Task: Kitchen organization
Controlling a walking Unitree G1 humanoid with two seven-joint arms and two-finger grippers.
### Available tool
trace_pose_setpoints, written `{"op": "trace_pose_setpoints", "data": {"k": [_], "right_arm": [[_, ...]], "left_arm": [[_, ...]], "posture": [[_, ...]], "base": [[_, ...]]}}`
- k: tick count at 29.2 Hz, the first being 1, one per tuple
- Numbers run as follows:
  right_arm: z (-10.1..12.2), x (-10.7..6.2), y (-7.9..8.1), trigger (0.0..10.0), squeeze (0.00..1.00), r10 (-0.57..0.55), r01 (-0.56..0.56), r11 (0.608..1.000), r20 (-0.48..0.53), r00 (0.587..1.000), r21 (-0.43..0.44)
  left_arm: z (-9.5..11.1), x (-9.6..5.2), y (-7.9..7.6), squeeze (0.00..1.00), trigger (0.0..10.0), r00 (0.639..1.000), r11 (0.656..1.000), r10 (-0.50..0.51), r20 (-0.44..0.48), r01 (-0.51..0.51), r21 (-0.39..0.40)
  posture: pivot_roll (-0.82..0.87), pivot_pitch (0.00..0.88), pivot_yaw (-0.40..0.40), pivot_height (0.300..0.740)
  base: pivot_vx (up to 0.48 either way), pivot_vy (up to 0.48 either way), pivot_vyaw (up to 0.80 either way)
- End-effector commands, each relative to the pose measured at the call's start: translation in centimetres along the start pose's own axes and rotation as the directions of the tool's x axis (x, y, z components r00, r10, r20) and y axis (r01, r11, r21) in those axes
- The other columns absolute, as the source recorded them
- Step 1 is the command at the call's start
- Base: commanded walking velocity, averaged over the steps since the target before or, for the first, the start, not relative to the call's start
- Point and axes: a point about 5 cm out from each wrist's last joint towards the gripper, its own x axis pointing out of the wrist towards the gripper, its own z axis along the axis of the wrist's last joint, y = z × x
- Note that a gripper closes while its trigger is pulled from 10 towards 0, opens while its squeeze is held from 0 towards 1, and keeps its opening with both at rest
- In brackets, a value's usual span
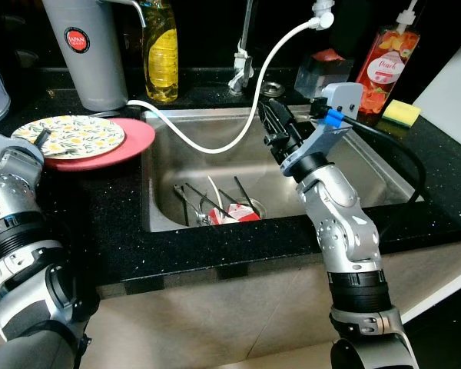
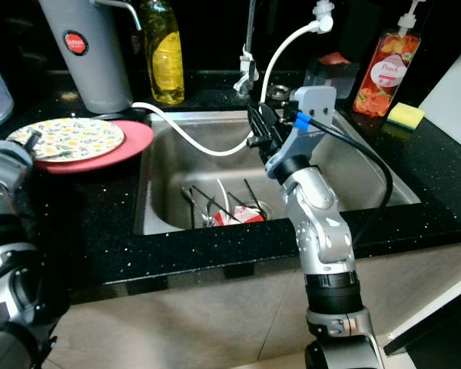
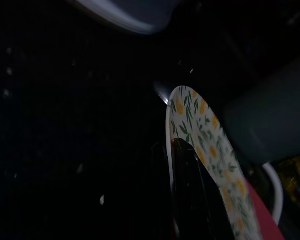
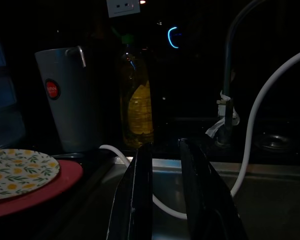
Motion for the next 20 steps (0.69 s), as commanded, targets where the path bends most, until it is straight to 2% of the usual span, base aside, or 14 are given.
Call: {"op": "trace_pose_setpoints", "data": {"k": [1,4,5,6,7,10,13,18,20], "right_arm": [[0.0,0.1,0.0,10.0,0.0,-0.002,0.002,1.0,-0.007,1.0,0.007],[0.0,0.1,-0.1,10.0,0.0,-0.003,0.003,1.0,-0.006,1.0,0.006],[0.0,0.1,-0.1,10.0,0.0,-0.004,0.004,1.0,-0.005,1.0,0.006],[0.0,0.1,-0.1,10.0,0.0,-0.005,0.005,1.0,-0.005,1.0,0.006],[0.0,0.1,-0.1,10.0,0.0,-0.006,0.006,1.0,-0.004,1.0,0.005],[0.0,0.1,-0.2,10.0,0.0,-0.007,0.007,1.0,-0.005,1.0,0.004],[0.0,0.1,-0.2,10.0,0.0,-0.007,0.007,1.0,-0.004,1.0,0.004],[0.1,0.1,-0.2,10.0,0.0,-0.006,0.006,1.0,-0.002,1.0,0.007],[0.1,0.1,-0.2,10.0,0.0,-0.01,0.01,1.0,0.0,1.0,0.024]], "left_arm": [[0.9,-0.1,-0.5,0.0,0.0,0.998,0.999,-0.042,0.039,0.042,-0.009],[1.7,-0.4,-1.2,0.0,0.0,0.992,0.994,-0.097,0.082,0.1,-0.036],[2.3,-0.7,-1.7,0.0,9.5,0.987,0.991,-0.118,0.11,0.124,-0.054],[2.7,-0.9,-1.9,0.0,9.5,0.984,0.989,-0.126,0.128,0.135,-0.063],[3.5,-1.4,-2.7,0.0,10.0,0.968,0.979,-0.176,0.176,0.192,-0.075],[4.4,-2.2,-3.8,0.0,10.0,0.939,0.957,-0.256,0.229,0.28,-0.08],[5.0,-3.3,-5.4,0.0,10.0,0.891,0.912,-0.372,0.261,0.403,-0.08],[4.6,-4.3,-6.9,0.0,10.0,0.852,0.863,-0.467,0.236,0.498,-0.09],[3.9,-4.2,-7.1,0.0,10.0,0.855,0.852,-0.482,0.193,0.508,-0.125]], "posture": [[0.06,0.0,-0.038,0.74],[0.06,0.0,-0.038,0.74],[0.06,0.0,-0.038,0.74],[0.06,0.0,-0.038,0.74],[0.06,0.0,-0.038,0.74],[0.06,0.0,-0.038,0.74],[0.06,0.0,-0.038,0.74],[0.06,0.0,-0.041,0.74],[0.06,0.0,-0.041,0.74]], "base": [[0.0,0.0,0.0],[0.0,0.0,0.0],[0.0,0.0,0.0],[0.0,0.0,0.0],[0.0,0.0,0.0],[0.0,0.0,0.0],[0.0,0.0,0.0],[0.0,0.0,0.0],[0.0,0.0,0.0]]}}
